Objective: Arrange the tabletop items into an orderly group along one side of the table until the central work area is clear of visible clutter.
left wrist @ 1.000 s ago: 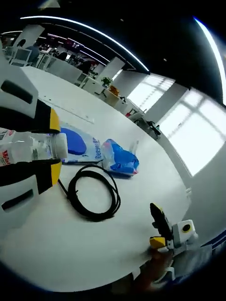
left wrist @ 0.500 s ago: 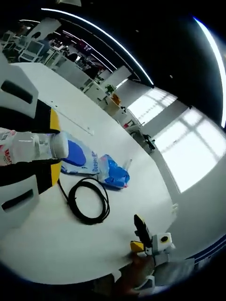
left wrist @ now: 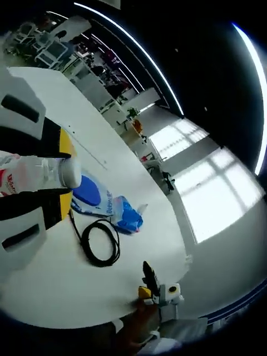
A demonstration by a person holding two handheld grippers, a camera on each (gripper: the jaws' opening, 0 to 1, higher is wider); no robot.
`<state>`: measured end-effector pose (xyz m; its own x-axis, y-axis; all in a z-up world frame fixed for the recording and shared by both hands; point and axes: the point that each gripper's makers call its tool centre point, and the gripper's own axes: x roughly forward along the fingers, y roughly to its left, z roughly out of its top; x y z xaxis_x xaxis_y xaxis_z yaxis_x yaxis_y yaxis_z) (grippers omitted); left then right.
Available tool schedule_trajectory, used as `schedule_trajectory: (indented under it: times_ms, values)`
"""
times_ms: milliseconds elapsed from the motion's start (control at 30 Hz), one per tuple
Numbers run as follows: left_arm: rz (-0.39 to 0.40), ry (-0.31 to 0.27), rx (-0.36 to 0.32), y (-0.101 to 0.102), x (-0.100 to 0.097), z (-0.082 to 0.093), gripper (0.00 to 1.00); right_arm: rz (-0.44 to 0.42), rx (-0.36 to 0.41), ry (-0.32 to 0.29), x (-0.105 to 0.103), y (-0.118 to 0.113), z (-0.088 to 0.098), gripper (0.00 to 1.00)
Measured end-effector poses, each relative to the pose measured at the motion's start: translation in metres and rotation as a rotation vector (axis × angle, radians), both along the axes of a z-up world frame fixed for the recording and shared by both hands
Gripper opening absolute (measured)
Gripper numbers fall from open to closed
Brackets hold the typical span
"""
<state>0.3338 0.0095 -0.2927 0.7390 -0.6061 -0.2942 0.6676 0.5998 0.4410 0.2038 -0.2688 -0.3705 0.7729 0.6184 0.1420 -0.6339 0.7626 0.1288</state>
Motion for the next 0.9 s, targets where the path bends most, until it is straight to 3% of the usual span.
schedule_trajectory:
  times_ms: [367, 633, 900]
  values:
    - [0.016, 0.004, -0.16, 0.028, -0.002, 0.009, 0.2, -0.01, -0.013, 0.008, 0.002, 0.0, -0.003, 0.59]
    - [0.066, 0.0, -0.24, 0.05, -0.004, 0.013, 0.2, 0.007, -0.087, 0.04, 0.002, 0.01, -0.015, 0.56]
    - [0.098, -0.002, -0.308, 0.065, -0.005, 0.014, 0.2, -0.002, -0.087, 0.041, 0.002, 0.008, -0.015, 0.55]
